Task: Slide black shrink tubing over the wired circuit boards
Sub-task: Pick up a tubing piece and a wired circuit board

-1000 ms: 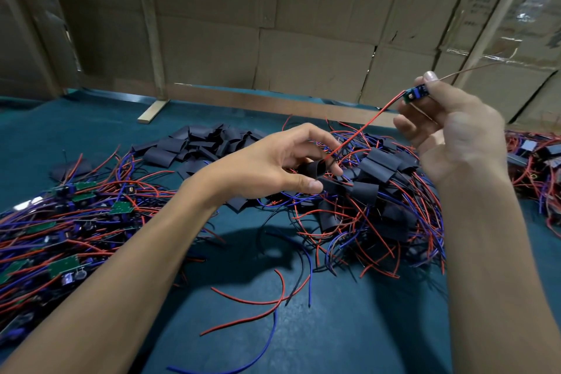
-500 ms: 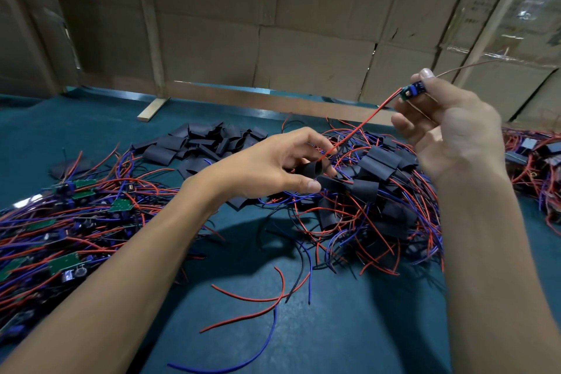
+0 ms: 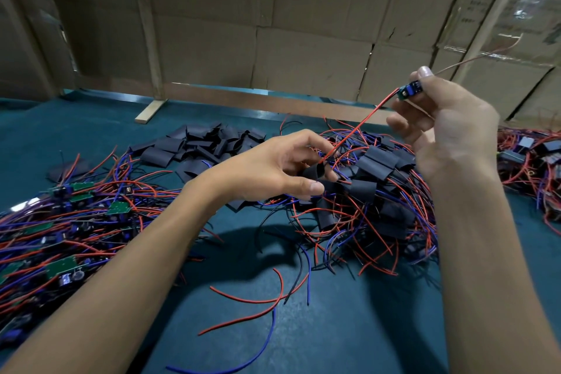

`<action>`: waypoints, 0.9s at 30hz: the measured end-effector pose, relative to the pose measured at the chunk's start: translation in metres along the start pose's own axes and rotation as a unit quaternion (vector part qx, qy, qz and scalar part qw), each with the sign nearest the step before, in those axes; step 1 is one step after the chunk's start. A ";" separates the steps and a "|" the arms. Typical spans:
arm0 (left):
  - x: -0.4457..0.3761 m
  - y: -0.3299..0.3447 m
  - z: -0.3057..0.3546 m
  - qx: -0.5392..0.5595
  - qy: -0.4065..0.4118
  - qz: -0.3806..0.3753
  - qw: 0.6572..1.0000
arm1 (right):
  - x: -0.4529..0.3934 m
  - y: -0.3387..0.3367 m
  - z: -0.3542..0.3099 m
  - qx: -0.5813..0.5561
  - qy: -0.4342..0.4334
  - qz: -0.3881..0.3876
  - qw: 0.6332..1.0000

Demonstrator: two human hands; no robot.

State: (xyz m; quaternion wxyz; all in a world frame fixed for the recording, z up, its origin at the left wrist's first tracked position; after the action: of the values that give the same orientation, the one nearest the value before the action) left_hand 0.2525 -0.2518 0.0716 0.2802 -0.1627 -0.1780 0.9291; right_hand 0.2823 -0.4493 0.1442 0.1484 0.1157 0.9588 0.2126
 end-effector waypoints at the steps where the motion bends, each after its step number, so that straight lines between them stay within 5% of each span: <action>1: 0.000 -0.001 0.000 0.007 -0.001 0.005 1.000 | 0.001 0.001 -0.001 -0.003 -0.006 -0.006 1.000; 13: 0.004 -0.017 0.006 0.005 0.006 0.066 0.998 | 0.005 0.011 -0.007 -0.007 -0.033 -0.040 0.999; 20: 0.004 -0.027 0.020 -0.005 0.030 0.128 0.991 | 0.016 0.036 -0.002 -0.023 -0.020 -0.134 0.990; 27: 0.008 -0.029 0.028 0.037 0.053 0.117 0.991 | 0.028 0.055 0.001 0.014 -0.027 -0.170 0.985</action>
State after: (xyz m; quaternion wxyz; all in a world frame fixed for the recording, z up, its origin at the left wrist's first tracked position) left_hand 0.2483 -0.2316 0.1071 0.1841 -0.2210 -0.1082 0.9516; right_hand 0.2653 -0.3926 0.1604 0.2070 -0.0414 0.9630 0.1677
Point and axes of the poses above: each hand's wrist, its own x-axis away from the middle knuckle, its own y-axis out of the palm, z = x × y, the point moved 9 cm from there along -x, towards the middle knuckle, and after that the axes turned 5 degrees about -x, right-handed, at the moved point
